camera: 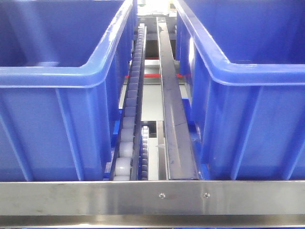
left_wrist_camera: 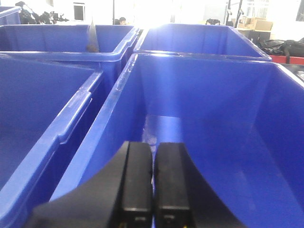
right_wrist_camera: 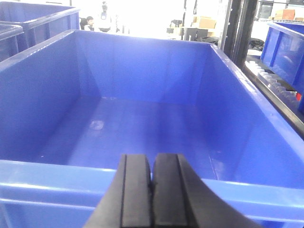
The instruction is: Pick and sort blue part to right shelf
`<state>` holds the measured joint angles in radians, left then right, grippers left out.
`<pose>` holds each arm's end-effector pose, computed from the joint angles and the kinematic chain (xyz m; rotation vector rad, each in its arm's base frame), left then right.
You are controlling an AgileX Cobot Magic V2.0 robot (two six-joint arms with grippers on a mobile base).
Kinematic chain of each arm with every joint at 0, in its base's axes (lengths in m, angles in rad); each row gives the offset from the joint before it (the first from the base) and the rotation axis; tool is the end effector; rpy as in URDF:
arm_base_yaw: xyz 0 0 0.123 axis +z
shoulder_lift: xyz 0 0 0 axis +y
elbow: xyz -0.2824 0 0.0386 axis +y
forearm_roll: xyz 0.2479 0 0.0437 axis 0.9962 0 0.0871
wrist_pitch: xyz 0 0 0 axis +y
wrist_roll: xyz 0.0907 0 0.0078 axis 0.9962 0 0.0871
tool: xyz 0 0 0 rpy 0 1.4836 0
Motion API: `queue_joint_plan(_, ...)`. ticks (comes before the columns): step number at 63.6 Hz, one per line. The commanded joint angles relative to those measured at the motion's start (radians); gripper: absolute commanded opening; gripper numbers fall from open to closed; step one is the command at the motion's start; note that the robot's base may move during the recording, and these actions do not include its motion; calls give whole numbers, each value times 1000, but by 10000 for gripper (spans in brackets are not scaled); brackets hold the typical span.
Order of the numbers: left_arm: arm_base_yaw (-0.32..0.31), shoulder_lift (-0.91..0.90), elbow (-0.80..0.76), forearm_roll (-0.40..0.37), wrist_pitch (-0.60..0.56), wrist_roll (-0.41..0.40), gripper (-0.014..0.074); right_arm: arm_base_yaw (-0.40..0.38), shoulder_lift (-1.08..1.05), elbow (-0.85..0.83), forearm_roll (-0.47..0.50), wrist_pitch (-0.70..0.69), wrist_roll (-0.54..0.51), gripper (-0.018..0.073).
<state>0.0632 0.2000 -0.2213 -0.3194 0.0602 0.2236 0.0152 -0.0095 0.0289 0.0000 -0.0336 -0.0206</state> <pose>0.0687 0.0026 0.2705 -0.1052 1.5160 -0.0400 0.0565 0.0009 0.2069 -0.0263 1.4692 -0.0044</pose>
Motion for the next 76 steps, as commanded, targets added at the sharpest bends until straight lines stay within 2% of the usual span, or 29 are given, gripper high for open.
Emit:
queue_joint_plan(1, 2, 7, -31, -11, -74, -1, 124, -7, -23, -20, 0, -93, -1, 54)
queue_joint_plan(32, 2, 7, -27, -11, -74, -1, 124, -7, -23, -20, 0, -92, -1, 54)
queue_joint_plan(35, 2, 7, -14, 35, -76, -1, 124, -7, -23, -20, 0, -92, -1, 54)
queue_joint_plan(37, 2, 7, -5, 106, -79, -1, 124, -7, -23, -20, 0, -92, -1, 54)
queue_joint_plan(39, 2, 7, 8, 163, -108, -2, 124, -7, -23, -20, 0, -92, -1, 54)
queue_joint_plan(41, 0, 7, 24, 188, -141, -2, 124, -7, -23, -20, 0, -92, -1, 54)
queue_joint_plan(47, -41, 2, 61, 190, -204, -37, 124, -7, -23, -20, 0, -92, -1, 54)
queue_joint_plan(52, -83, -22, 97, 243, -241, -107, 124, -7, -23, -20, 0, -92, -1, 54)
queue_joint_plan(56, -110, -50, 133, 257, -246, -109, 124, -7, -23, -20, 0, -92, -1, 54)
queue_joint_plan(71, -117, -146, 254, 244, -248, -107, 124, -7, -23, -20, 0, -92, -1, 54)
queue_joint_plan(76, -117, -194, 252, 242, -162, -107, 124, -7, -23, -20, 0, -92, -1, 54)
